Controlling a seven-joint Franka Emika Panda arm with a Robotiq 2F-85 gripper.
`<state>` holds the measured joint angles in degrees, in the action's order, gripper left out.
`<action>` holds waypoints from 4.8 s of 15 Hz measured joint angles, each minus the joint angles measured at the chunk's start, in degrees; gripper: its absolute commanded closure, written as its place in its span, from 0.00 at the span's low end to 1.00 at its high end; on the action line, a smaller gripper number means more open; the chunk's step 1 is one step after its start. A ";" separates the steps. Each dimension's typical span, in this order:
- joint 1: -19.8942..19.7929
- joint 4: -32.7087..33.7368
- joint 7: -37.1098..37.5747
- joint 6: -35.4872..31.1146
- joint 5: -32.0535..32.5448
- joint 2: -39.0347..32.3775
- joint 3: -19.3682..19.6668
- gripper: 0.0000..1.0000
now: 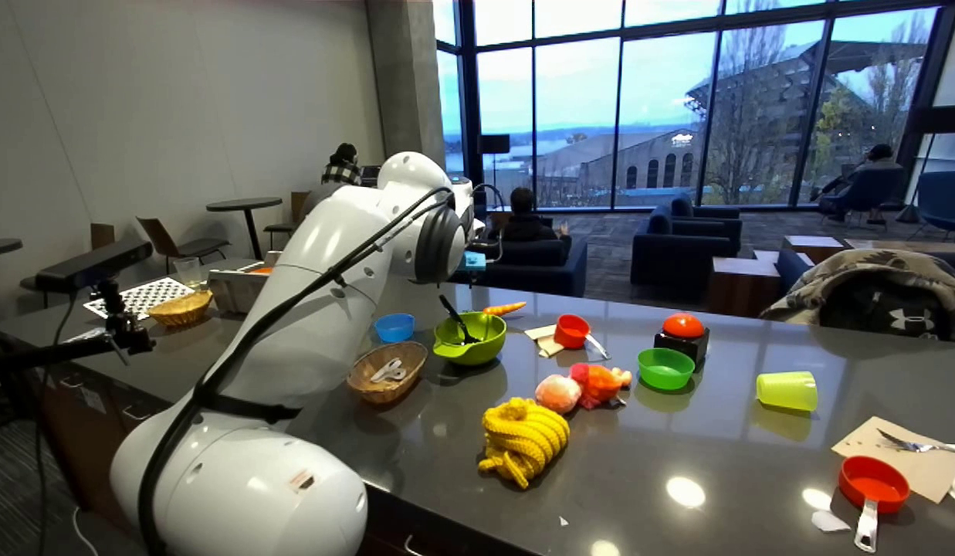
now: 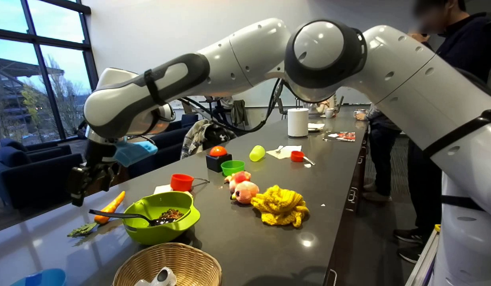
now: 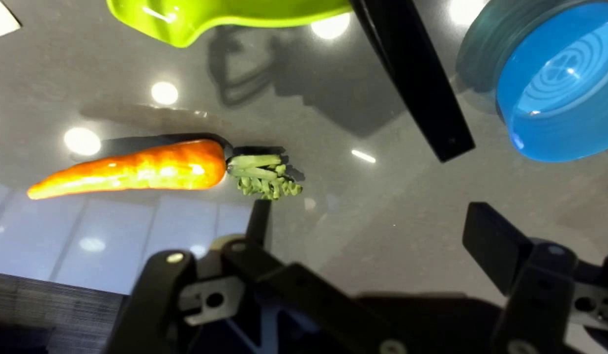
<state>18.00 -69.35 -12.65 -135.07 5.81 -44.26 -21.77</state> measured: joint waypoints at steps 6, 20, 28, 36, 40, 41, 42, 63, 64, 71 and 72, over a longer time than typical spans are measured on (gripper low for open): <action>-4.46 -0.31 -9.66 1.80 -3.01 0.04 -4.39 0.00; -10.95 -3.87 -27.40 2.35 -4.72 1.46 -12.03 0.00; -10.15 -6.92 -28.75 -4.14 -1.98 0.24 -11.93 0.00; -12.15 -8.30 -29.41 -5.16 -1.55 0.64 -11.81 0.00; -13.17 -11.29 -29.10 -6.21 -2.76 2.08 -12.49 0.00; -13.46 -12.33 -28.98 -6.29 -3.11 2.77 -12.84 0.00; -13.75 -13.50 -28.74 -6.38 -3.46 3.68 -13.26 0.00; -11.07 -24.47 -28.64 -9.65 -10.63 8.64 -13.28 0.00; -10.95 -24.46 -28.65 -9.65 -10.63 8.64 -13.27 0.00; -10.43 -22.83 -29.40 -9.68 -10.63 9.26 -13.12 0.00; -10.41 -22.35 -29.44 -9.68 -10.63 9.63 -12.93 0.00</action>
<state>7.60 -91.70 -42.09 -144.76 -4.82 -34.63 -34.71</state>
